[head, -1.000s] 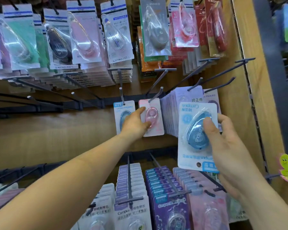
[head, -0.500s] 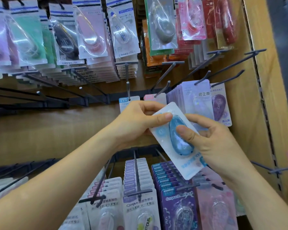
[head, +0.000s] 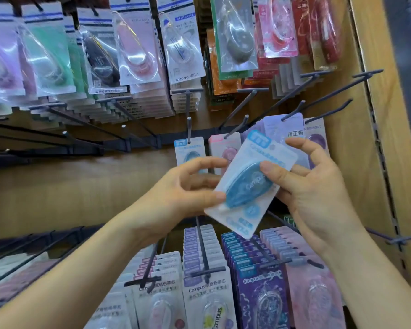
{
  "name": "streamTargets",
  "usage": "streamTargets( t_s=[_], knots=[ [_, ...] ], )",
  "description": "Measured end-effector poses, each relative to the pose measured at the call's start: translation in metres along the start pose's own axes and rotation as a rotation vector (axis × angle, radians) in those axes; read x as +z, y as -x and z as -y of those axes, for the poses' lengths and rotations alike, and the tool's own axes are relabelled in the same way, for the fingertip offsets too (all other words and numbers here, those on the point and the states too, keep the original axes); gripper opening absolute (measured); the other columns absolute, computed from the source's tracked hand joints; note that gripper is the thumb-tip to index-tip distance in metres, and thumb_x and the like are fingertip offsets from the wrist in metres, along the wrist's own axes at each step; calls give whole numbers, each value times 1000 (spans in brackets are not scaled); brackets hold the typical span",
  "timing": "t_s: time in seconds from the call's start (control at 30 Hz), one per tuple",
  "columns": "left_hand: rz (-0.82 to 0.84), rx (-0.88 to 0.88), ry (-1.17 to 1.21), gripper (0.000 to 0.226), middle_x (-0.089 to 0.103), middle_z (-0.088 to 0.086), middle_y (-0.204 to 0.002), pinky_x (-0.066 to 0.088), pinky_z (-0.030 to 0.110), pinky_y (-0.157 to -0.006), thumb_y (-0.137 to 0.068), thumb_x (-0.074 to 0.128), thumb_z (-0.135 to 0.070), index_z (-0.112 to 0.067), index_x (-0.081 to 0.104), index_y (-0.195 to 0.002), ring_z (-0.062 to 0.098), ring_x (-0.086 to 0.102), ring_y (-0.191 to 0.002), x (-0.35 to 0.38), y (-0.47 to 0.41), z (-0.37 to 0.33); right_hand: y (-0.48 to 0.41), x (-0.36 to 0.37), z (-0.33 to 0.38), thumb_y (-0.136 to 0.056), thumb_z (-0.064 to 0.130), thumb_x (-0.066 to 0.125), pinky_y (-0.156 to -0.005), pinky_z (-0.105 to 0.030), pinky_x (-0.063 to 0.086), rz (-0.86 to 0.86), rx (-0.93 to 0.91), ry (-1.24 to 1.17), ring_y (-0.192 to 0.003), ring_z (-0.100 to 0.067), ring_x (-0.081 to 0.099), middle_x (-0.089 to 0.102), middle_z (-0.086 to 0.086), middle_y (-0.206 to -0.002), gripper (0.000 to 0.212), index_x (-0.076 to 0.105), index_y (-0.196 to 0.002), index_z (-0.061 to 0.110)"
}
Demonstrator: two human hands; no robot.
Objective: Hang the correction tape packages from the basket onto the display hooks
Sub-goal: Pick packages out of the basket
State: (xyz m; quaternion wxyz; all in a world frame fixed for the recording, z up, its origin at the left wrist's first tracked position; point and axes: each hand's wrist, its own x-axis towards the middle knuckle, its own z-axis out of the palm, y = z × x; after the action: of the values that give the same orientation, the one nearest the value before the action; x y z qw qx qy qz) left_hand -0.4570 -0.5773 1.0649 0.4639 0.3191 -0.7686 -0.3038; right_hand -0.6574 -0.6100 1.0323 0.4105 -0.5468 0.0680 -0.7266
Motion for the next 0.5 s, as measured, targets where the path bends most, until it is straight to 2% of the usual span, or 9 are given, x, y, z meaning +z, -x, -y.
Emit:
streamTargets(
  t_s=[0.1,0.17,0.27,0.33,0.4,0.47,0.5],
  knots=[
    [-222,80,-52,27,76,2,-95,57,27,-65,-83,70,-28,-22,70,-110,12,71,-82,8,-5,-20,6,11,1,-61,18,76,-71,-33,62,123,4,156,-85,-20,75,78,-4,-90,67,49,-122,28],
    [-289,112,-175,16,77,-2,-90,57,24,-64,-87,66,-27,-20,73,-100,9,72,-81,11,-11,-25,9,20,-1,-63,17,77,-68,-31,62,192,2,208,-82,-19,76,78,-4,-88,67,48,-122,32],
    [-361,170,-241,2,76,-1,-81,55,21,-62,-84,72,-19,-18,74,-85,9,72,-75,7,-14,-27,9,30,-4,-65,18,76,-67,-29,61,221,-7,202,-82,-19,75,78,-5,-89,64,47,-121,32],
    [-428,227,-205,1,75,0,-77,54,21,-60,-84,72,-16,-16,73,-84,10,71,-71,0,-14,-30,7,34,-5,-71,23,71,-67,-30,61,230,29,129,-84,-19,75,78,-6,-92,55,49,-122,26],
    [-493,276,-153,3,74,-1,-75,54,23,-60,-86,71,-15,-16,71,-84,11,70,-71,-8,-15,-35,5,36,-9,-82,28,62,-65,-28,60,258,101,91,-84,-17,75,77,-6,-95,36,58,-118,22],
    [-550,299,-142,6,74,-2,-75,56,25,-62,-88,70,-14,-17,71,-83,11,70,-72,-13,-19,-40,5,38,-16,-95,27,56,-58,-23,55,297,157,196,-77,-14,73,76,-3,-91,18,66,-106,18],
    [-579,308,-139,8,74,-3,-74,56,26,-64,-88,71,-14,-18,70,-82,11,70,-72,-15,-22,-42,5,40,-20,-98,25,55,-53,-21,51,310,168,264,-71,-15,72,75,-3,-85,15,67,-101,17]
  ],
)
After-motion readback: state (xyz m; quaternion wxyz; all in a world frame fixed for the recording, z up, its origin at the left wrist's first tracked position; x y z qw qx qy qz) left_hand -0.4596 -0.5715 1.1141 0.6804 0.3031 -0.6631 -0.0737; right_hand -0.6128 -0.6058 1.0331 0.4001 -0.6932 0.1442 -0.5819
